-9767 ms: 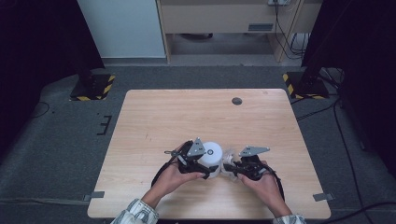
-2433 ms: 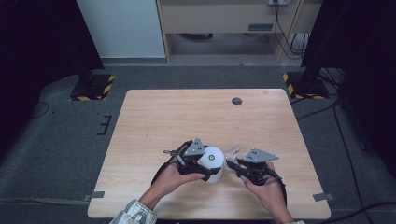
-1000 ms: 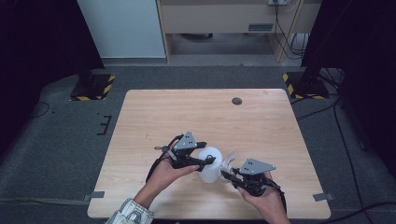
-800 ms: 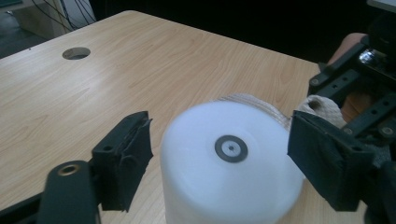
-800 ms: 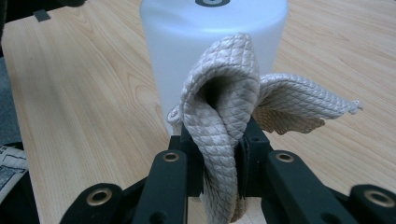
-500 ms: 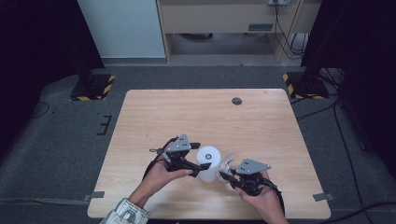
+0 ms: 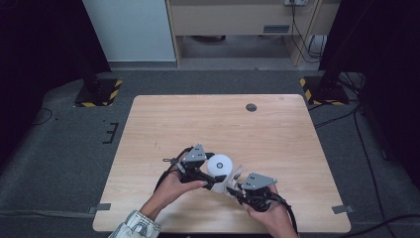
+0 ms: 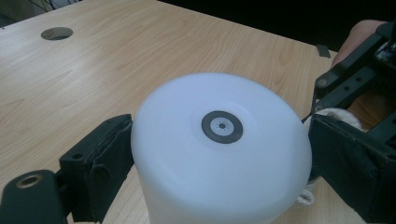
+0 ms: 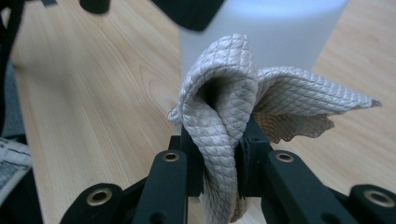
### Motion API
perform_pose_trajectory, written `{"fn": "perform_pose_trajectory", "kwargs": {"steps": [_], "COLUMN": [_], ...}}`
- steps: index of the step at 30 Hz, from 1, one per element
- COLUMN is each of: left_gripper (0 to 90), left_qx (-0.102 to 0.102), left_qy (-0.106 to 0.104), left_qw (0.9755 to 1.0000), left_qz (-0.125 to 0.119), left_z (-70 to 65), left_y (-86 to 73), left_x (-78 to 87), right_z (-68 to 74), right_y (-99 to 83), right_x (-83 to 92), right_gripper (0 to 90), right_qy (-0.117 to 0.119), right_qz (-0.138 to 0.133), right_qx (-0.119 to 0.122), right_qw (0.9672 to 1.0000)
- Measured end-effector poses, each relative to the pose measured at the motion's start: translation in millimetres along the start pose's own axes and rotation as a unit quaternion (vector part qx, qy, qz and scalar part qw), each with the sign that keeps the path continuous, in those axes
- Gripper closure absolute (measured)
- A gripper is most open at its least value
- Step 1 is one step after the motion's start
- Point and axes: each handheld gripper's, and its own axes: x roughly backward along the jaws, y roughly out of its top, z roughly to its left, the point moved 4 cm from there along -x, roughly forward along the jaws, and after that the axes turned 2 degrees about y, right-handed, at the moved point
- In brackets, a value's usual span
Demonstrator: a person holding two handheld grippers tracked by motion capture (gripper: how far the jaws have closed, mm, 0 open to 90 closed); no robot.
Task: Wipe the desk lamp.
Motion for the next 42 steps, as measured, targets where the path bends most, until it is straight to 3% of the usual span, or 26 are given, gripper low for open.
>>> {"fn": "perform_pose_trajectory", "kwargs": {"steps": [6,10,13,16,19,24,25,36,42], "left_gripper": [8.5,9.6,10.1,14.2,16.9,18.0,18.3,23.7,23.8], "left_qx": [0.007,0.016,0.025,0.022,0.023,0.022,0.03,0.033,0.035], "left_qy": [0.012,0.005,0.003,0.008,0.005,0.009,0.005,0.021,0.026], "left_qw": [0.9999,0.9999,0.9996,0.9994,0.9991,0.9996,0.9993,0.999,0.9988], "left_qz": [-0.003,-0.004,-0.011,-0.027,-0.036,-0.015,-0.019,-0.022,-0.02], "left_z": [4.5,7.5,9.3,10.1,12.8,16.4,17.1,19.1,21.0], "left_y": [1.8,2.5,4.9,11.5,19.8,14.9,14.5,15.6,14.9], "left_x": [-2.3,-1.9,-1.7,3.6,6.2,-1.7,-2.7,-3.1,-0.9], "right_z": [-10.5,-17.4,-21.1,-19.2,-16.9,-17.3,-16.5,0.6,4.4], "right_y": [-2.9,-3.2,0.1,11.2,16.8,14.3,14.7,27.6,14.8], "right_x": [-5.1,-3.5,1.1,13.1,17.6,14.5,14.0,1.2,-23.0], "right_gripper": [76.4,76.4,76.4,76.4,76.4,76.4,76.4,76.5,76.5], "right_qy": [-0.017,-0.02,-0.017,-0.008,-0.005,-0.005,-0.004,0.012,0.016], "right_qz": [0.01,0.007,-0.01,-0.045,-0.058,-0.049,-0.049,-0.066,-0.02], "right_qx": [-0.015,-0.021,-0.028,-0.027,-0.021,-0.02,-0.018,0.001,0.009], "right_qw": [0.9997,0.9996,0.9994,0.9986,0.9981,0.9986,0.9986,0.9978,0.9996]}}
